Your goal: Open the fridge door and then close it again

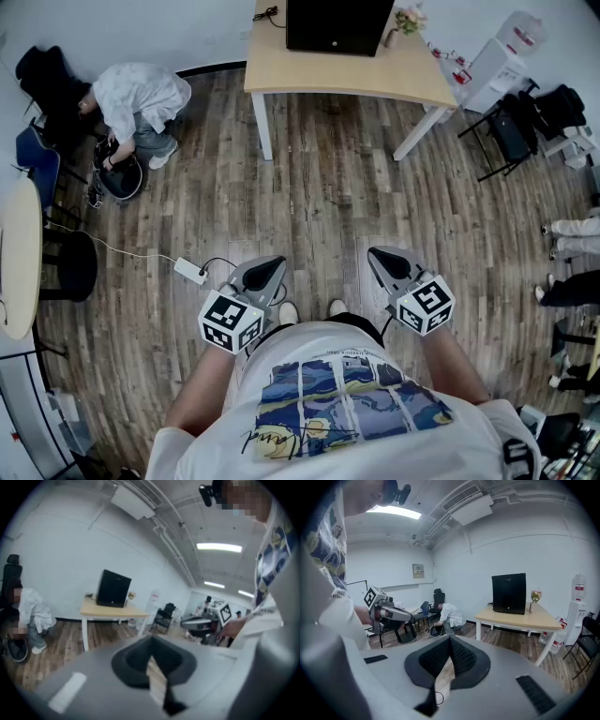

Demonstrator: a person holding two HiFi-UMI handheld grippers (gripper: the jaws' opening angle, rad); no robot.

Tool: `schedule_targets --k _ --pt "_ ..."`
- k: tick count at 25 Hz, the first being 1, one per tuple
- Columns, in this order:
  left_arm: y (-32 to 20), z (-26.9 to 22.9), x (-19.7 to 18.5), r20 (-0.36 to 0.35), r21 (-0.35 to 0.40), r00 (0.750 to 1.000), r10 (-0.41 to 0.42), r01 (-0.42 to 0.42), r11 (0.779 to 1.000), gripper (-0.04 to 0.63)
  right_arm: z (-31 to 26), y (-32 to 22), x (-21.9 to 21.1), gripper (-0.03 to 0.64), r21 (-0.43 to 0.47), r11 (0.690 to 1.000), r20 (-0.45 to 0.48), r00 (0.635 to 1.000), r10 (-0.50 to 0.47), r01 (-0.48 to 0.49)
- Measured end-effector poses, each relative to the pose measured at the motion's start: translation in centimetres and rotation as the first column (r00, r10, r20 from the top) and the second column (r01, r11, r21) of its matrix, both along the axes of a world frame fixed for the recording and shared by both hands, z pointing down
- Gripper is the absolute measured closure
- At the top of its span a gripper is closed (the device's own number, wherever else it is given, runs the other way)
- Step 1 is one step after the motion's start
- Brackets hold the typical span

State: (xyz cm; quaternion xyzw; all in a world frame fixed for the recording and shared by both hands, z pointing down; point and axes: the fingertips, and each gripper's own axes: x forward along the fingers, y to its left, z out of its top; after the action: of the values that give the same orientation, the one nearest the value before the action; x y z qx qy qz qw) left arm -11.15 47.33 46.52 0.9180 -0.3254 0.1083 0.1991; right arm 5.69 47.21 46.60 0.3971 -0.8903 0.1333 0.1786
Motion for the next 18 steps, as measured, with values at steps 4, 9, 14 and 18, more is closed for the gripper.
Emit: schedule_targets --k 4,9,14,18 --pt "-0.3 0.5 -1.7 0.017 0.02 1.0 -0.019 0.019 1.0 0.588 0.0 -1.0 -1.9 0.604 0.012 1.0 0.006 1.0 -0.008 0.008" --pt "-1.4 0.9 -2.5 0.011 0.016 1.0 -0.007 0.007 1.0 0.588 -0.2 -1.1 -3.0 0.604 0.009 1.0 -0.011 1.0 -0.002 0.002" --pt "-3.8 1.4 -1.4 0.01 0.017 1.0 -0.009 0.009 1.0 0.587 0.3 -3.1 -1.7 0.604 -0.002 1.0 0.015 1.0 0.02 -0.02" --pt "-7.0 1.4 0.7 0.025 0.023 0.999 0.026 -0.027 0.999 0.587 1.1 -7.4 -0.3 0.603 0.008 1.0 0.029 1.0 0.008 -0.008"
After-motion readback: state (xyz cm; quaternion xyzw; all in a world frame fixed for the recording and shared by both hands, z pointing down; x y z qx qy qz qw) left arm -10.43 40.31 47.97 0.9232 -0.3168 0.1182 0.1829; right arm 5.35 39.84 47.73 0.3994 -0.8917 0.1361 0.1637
